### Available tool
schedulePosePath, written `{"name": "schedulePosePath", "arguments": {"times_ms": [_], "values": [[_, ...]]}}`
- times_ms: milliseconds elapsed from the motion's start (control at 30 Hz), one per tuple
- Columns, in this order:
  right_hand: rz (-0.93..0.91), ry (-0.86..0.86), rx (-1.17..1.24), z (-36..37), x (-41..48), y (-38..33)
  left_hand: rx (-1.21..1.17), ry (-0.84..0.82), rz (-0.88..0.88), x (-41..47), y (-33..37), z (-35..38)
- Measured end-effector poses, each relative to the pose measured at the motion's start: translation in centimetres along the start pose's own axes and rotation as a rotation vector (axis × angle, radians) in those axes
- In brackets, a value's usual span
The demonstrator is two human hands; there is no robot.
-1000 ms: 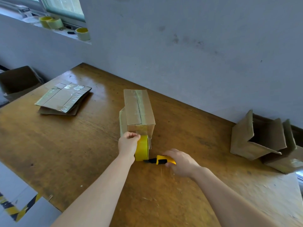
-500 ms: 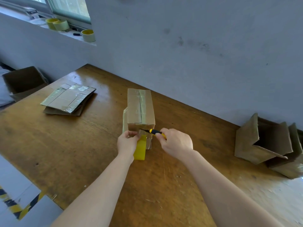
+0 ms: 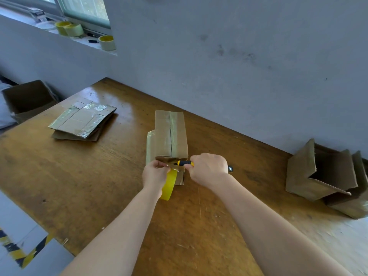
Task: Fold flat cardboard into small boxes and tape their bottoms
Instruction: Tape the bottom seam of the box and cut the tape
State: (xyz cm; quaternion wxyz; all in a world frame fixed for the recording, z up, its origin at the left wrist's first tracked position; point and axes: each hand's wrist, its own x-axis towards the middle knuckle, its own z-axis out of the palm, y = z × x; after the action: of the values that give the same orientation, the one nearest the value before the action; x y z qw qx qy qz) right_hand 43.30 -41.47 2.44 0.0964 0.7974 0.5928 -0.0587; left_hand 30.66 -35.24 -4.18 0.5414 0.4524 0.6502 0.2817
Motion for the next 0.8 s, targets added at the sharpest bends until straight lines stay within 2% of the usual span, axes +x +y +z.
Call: {"name": "schedulePosePath", "arguments": {"times_ms": [200, 300, 433, 567, 800], "values": [[0.055, -0.061, -0.038, 0.4, 0.5, -0.6, 0.062, -0.029, 0.023, 0.0, -0.1, 0.1], [0.089, -0.002, 0.133, 1.4, -0.2, 0.2, 0.055, -0.025, 0.054, 0.0, 0.1, -0.3], [0.113, 0.144, 0.323, 4.4, -2.7, 0.4, 0.173, -0.02, 0.11, 0.2, 0.4, -0.6], [0.136, 0.136, 0.268, 5.3, -3.1, 0.4, 0.219, -0.041, 0.112, 0.0, 0.3, -0.2], [0.081, 0.235, 0.234, 4.3, -2.7, 0.5, 0.209, -0.051, 0.148, 0.5, 0.4, -1.0]]}}
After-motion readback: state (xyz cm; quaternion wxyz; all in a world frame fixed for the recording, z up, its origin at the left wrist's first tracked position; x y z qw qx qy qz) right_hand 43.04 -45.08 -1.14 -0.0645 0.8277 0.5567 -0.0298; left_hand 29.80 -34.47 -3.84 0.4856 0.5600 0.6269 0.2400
